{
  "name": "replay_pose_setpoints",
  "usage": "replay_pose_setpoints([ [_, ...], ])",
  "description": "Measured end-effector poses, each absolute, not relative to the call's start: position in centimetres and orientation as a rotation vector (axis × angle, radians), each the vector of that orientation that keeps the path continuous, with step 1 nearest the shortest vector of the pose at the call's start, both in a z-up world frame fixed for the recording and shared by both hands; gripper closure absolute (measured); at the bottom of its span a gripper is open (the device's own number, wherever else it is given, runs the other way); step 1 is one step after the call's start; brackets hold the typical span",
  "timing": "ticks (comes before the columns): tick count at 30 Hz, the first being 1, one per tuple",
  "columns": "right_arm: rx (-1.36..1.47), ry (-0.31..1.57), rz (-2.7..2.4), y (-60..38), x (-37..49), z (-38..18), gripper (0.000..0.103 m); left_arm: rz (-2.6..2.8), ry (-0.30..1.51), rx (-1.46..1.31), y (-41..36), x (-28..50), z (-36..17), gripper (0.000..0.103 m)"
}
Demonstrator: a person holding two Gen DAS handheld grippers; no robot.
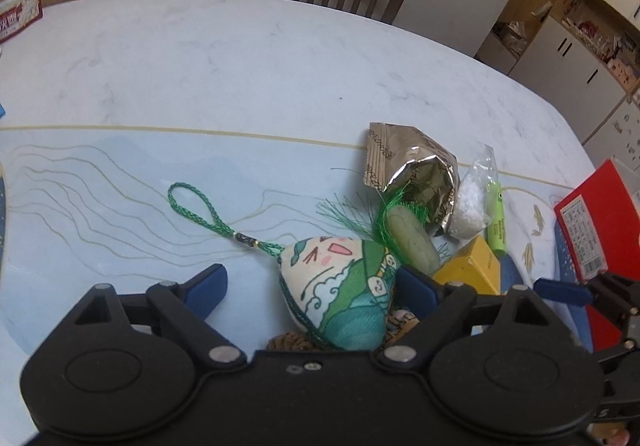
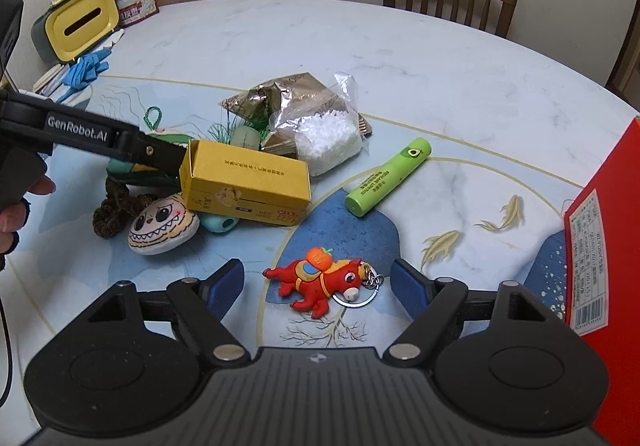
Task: Organize objects
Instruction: 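Grasp the green fabric pouch with left tool while right tool grasps red horse toy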
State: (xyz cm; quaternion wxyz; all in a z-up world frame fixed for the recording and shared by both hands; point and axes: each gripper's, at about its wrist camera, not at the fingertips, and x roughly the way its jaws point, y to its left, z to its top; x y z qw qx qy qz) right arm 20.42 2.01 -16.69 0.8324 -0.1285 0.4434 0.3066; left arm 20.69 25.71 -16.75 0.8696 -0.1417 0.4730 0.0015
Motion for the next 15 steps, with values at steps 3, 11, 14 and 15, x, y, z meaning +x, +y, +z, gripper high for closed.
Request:
replay_pose_setpoints([
  [3, -0.266, 0.953, 0.657, 2.1, 20.59, -16.96, 0.032, -0.007, 0.987, -0.337, 25.9, 20.74, -16.73, 0.022],
  [11, -0.273, 0.942, 0.654, 2.09, 20.55, -16.96, 0.042, -0.036, 0.982, -0.366, 25.49, 20.8, -16.28, 0.046],
  [14, -0.281, 0.937, 0.654, 2.11, 20.36, -16.92, 0.042, -0.027, 0.978, -0.357, 25.31, 20.72, -16.17, 0.048],
  [15, -0.279, 0.936, 0.652, 2.06, 20.31, -16.91, 0.042, -0.024, 0.977, -0.358, 25.31, 20.68, -16.13, 0.048],
])
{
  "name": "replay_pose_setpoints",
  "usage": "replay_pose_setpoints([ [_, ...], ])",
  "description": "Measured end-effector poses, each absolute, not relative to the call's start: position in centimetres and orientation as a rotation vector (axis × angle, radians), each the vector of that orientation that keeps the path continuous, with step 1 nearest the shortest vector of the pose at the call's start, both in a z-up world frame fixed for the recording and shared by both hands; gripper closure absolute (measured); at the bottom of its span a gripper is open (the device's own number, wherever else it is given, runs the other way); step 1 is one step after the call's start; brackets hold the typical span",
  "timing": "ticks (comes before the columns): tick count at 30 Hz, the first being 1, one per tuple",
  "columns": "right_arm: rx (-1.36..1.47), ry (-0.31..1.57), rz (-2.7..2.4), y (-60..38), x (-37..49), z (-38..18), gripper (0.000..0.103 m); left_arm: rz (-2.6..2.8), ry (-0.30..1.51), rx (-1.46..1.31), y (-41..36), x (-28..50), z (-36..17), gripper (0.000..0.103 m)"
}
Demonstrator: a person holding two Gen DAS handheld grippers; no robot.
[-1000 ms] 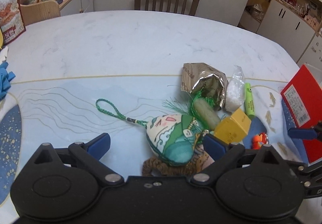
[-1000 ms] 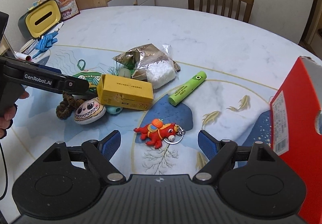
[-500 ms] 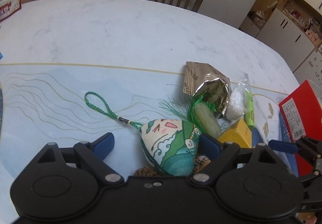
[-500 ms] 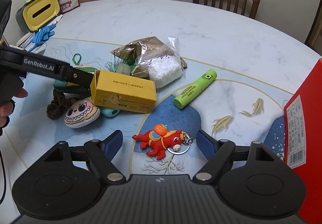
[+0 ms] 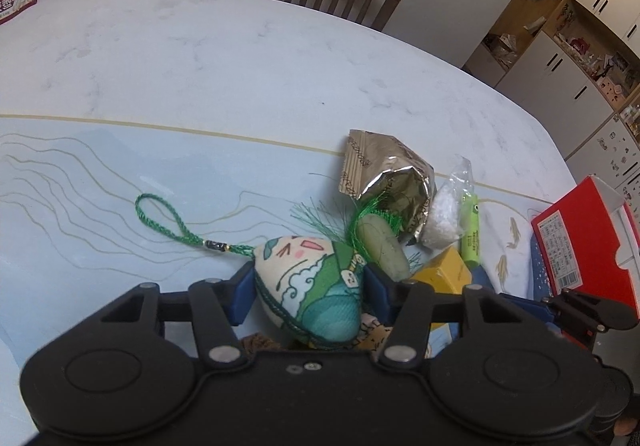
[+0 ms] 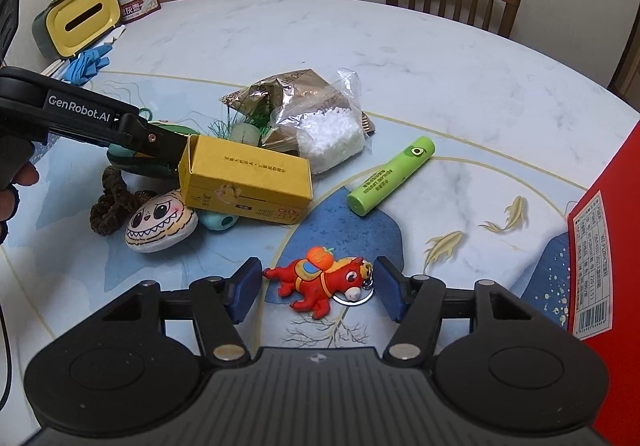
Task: Organize objects
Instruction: 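Grasp the green fabric pouch with left tool while right tool grasps red horse toy, then carry the pouch and horse toy into the red box and release both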
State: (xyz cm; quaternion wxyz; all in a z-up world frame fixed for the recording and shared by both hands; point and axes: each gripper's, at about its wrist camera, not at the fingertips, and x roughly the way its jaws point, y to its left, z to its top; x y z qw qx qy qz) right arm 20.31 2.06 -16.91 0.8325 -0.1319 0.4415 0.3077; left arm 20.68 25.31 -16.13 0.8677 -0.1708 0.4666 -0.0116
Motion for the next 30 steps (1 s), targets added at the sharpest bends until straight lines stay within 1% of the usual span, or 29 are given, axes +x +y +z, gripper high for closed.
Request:
replay_pose_setpoints([
  [3, -0.273, 0.938, 0.651, 2.0, 20.2, -16.8, 0.044, -0.015, 0.963, -0.355, 25.3, 20.6, -15.8, 0.051],
  [8, -0.262, 0.929, 0.659, 1.8, 19.8, -16.2, 0.055, -0.011, 0.948, -0.364, 25.5, 20.2, -15.0, 0.052],
  [10, -0.264, 0.923, 0.666, 1.7, 19.6, -16.0, 0.057, -0.01, 0.942, -0.372, 25.5, 19.9, -14.6, 0.052],
  [13, -0.274, 0.91, 0.671, 1.6, 19.2, -15.8, 0.069, -0.009, 0.925, -0.38, 25.5, 19.3, -13.8, 0.053],
  [18, -0.298, 0.898, 0.672, 1.6, 18.8, -15.9, 0.069, -0.016, 0.898, -0.359, 25.2, 18.7, -12.6, 0.052],
  [19, -0.3, 0.886, 0.672, 1.5, 18.7, -15.8, 0.068, -0.019, 0.895, -0.358, 25.2, 18.6, -12.5, 0.053],
  [21, -0.295, 0.878, 0.666, 1.4, 18.7, -15.6, 0.058, -0.017, 0.893, -0.354, 25.1, 18.5, -12.4, 0.053],
  [22, -0.286, 0.88, 0.663, 1.3, 18.9, -15.5, 0.047, -0.015, 0.893, -0.355, 25.1, 18.5, -12.4, 0.053],
  [23, -0.279, 0.877, 0.657, 1.2, 19.0, -15.5, 0.041, -0.014, 0.892, -0.357, 25.2, 18.5, -12.4, 0.053],
  [25, -0.265, 0.88, 0.656, 0.9, 19.4, -15.6, 0.038, -0.01, 0.888, -0.355, 25.3, 18.5, -12.2, 0.052],
  [30, -0.262, 0.923, 0.66, 1.0, 20.4, -16.7, 0.038, -0.006, 0.89, -0.36, 25.5, 18.4, -12.3, 0.052],
])
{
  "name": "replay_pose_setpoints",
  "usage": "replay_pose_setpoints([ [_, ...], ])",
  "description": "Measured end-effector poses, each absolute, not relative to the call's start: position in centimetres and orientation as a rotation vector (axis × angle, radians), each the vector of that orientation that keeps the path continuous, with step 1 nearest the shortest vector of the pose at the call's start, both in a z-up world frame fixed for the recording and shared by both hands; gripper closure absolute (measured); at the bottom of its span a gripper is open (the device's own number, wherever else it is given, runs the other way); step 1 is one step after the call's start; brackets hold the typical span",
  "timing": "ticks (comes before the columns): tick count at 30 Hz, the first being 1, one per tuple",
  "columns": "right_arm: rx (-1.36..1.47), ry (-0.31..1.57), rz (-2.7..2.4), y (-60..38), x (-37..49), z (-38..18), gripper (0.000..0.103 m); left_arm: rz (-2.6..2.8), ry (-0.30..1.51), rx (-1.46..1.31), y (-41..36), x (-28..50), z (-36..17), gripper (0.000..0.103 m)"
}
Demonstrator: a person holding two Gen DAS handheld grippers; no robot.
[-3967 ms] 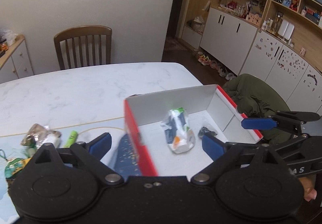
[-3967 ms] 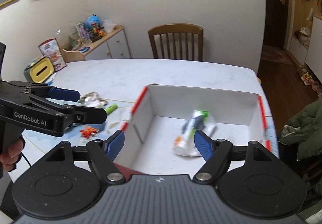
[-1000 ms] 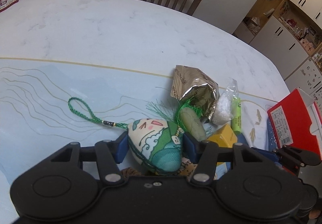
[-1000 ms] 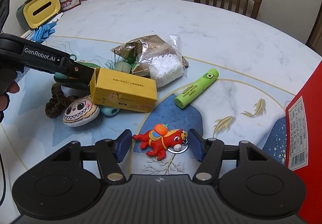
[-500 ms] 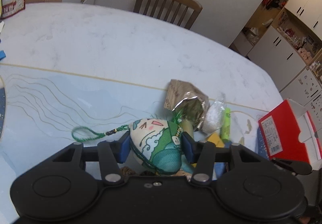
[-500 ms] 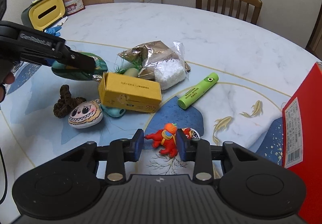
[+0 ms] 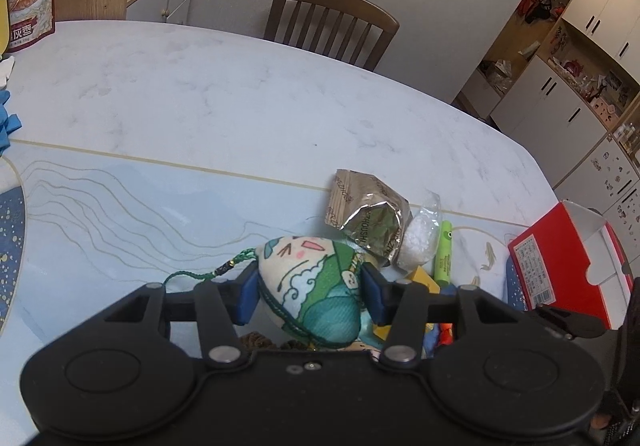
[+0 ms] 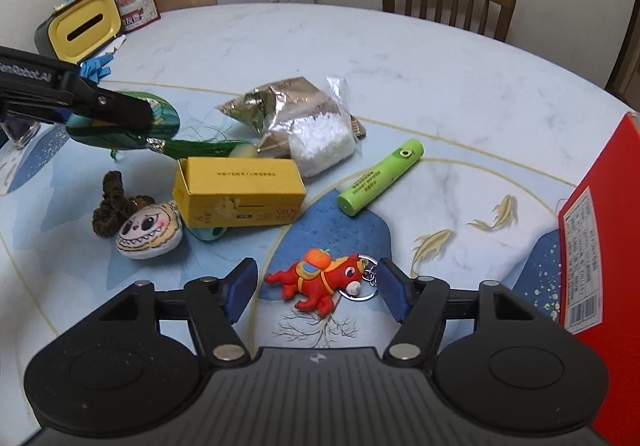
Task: Organize objects
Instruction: 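Carry the pouch and horse toy into the red box and release both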
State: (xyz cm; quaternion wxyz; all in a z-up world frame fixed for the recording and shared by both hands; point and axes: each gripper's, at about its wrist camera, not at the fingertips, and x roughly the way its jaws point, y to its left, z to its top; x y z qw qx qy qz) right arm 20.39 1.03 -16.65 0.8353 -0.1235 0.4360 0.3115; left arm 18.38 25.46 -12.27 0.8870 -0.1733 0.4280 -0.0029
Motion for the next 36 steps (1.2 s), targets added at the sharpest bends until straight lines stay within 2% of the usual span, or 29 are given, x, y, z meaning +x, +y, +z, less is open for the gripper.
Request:
replay_pose_setpoints([
  [10, -0.306, 0.92, 0.691, 1.8, 20.4, -17.2, 0.037, -0.011, 0.896, -0.371, 25.6, 18.4, -12.5, 0.052],
  [12, -0.325, 0.909, 0.702, 1.9, 20.1, -17.3, 0.039, -0.01, 0.898, -0.374, 25.6, 18.5, -12.5, 0.052],
  [13, -0.332, 0.903, 0.702, 1.9, 20.0, -17.3, 0.043, -0.01, 0.899, -0.373, 25.6, 18.5, -12.6, 0.052],
  [22, -0.305, 0.895, 0.692, 1.4, 19.8, -16.9, 0.047, -0.01, 0.892, -0.378, 25.5, 18.2, -12.4, 0.052],
  [36, -0.172, 0.836, 0.713, -2.4, 17.3, -9.6, 0.047, -0.105, 0.813, -0.414, 23.2, 16.9, -5.8, 0.053],
])
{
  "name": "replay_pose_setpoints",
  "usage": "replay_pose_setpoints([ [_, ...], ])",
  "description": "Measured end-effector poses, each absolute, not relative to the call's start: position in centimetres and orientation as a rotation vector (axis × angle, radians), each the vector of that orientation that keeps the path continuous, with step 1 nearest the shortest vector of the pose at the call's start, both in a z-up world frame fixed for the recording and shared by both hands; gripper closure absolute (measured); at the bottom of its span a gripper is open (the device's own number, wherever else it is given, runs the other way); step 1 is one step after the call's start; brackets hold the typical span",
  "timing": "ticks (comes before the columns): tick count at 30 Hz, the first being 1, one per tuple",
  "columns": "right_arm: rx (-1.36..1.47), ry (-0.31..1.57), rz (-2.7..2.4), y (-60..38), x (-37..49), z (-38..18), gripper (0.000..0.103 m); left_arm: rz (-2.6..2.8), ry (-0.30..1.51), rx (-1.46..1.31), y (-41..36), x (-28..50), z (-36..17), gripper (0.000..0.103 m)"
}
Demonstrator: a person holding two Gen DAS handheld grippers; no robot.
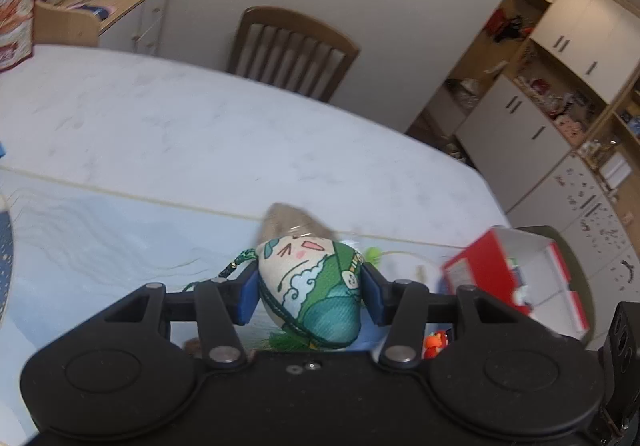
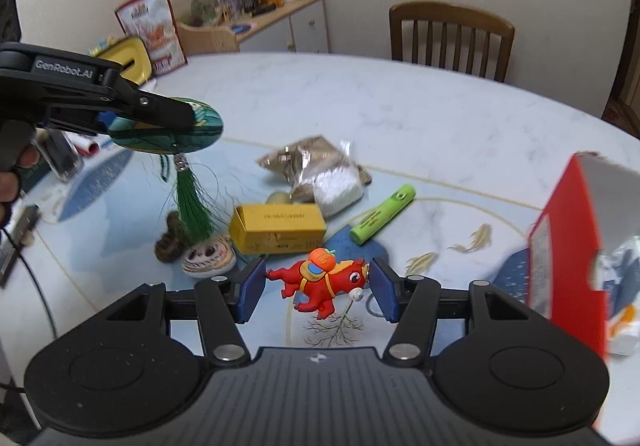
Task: Organize objects
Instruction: 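Carry the pouch and horse toy into the red box and release both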
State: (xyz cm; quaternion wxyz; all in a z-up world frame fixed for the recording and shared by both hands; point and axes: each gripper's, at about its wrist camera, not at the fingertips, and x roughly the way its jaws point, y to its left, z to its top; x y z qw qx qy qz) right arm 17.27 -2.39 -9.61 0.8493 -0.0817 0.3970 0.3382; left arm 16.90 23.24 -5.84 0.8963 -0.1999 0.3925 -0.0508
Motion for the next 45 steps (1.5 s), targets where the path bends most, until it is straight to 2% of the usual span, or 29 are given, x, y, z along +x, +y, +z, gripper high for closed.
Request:
replay_pose_setpoints([
  [8, -0.13, 0.819, 0.679, -6.8, 16.9, -5.6, 0.047, -0.218, 0.78, -0.372, 18.0, 17.2, -2.4, 0.052],
  [21, -0.089, 0.741, 0.592, -16.9, 18.5, -1.3, 0.047, -0.364, 0.784, -0.258, 5.7, 19.9, -0.2, 0.052],
  [35, -0.122, 0.755, 0.447, -28.4, 23.1, -2.7, 0.047, -0.438, 0.826, -0.162, -7.0, 23.3, -1.5, 0.052],
  [45, -0.177, 0.782, 0.431, -32.1, 27.7, -5.2, 0.047, -0.445, 0.905, -0.111, -13.3, 24.9, -4.7, 0.052],
])
